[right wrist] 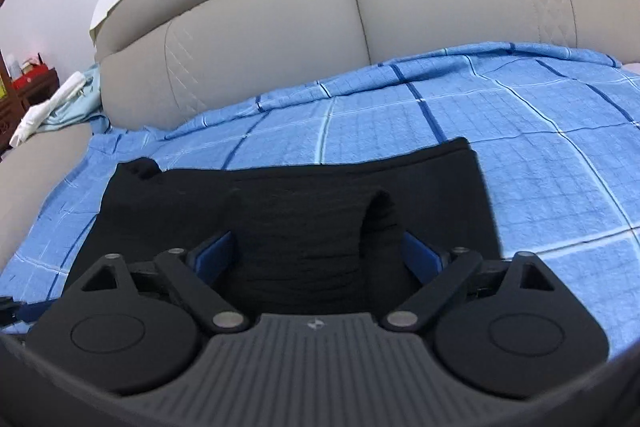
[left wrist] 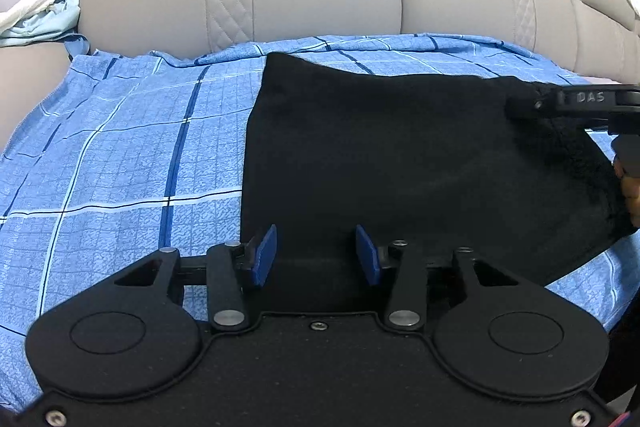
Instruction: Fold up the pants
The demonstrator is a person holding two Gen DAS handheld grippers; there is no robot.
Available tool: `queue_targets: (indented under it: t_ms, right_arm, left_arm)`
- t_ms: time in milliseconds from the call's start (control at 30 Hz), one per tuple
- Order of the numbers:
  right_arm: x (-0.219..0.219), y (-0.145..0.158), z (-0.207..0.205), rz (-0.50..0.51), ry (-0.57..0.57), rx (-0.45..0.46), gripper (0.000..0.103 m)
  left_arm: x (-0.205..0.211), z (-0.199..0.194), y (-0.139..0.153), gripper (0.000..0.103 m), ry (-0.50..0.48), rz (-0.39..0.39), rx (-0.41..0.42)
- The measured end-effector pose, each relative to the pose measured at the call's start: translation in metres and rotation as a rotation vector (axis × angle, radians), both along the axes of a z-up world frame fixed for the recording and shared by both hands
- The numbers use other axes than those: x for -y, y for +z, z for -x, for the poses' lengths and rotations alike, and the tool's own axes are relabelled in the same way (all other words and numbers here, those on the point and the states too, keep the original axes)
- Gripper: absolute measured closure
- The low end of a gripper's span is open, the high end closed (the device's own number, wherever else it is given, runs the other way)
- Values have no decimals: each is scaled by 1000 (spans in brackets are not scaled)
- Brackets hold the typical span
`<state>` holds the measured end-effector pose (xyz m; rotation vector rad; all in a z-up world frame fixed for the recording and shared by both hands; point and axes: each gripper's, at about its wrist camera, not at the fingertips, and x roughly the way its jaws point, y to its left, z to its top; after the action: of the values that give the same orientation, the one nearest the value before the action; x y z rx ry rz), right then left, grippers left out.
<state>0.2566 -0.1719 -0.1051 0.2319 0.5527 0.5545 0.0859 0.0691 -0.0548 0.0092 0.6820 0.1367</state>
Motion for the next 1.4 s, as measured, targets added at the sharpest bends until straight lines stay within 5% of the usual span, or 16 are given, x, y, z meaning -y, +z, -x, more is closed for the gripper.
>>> queue_targets:
  t_ms: [33, 100, 333, 400, 600, 900, 1067, 1400]
  right_arm:
    - [-3, 1, 3, 22, 9, 10, 42]
    - [-4, 5, 7, 16, 16, 8, 55]
    - [-14, 29, 51, 284, -180, 281, 56]
    - [-13, 25, 41, 332, -214, 265, 51]
    - [32, 22, 17, 164, -248, 194, 10]
    - [59, -7, -27, 24, -58, -2, 8]
    - [51, -12, -37, 60, -11, 41, 9]
    - [56, -12, -39, -20, 33, 37, 28]
  left_arm:
    - [0, 0, 0, 61, 1, 2, 1]
    - [-1, 0, 1, 61, 6, 16, -3]
    - [2, -6, 9, 61, -32, 88, -37]
    - [2, -10, 18, 61, -43, 89, -22]
    - [-10, -52, 47, 48, -32, 73, 66]
    - [-44, -137, 26, 45, 34, 190, -11]
    - [-50, -157, 15, 36, 21, 243, -27]
    - [-39, -165, 11, 23, -21, 193, -30]
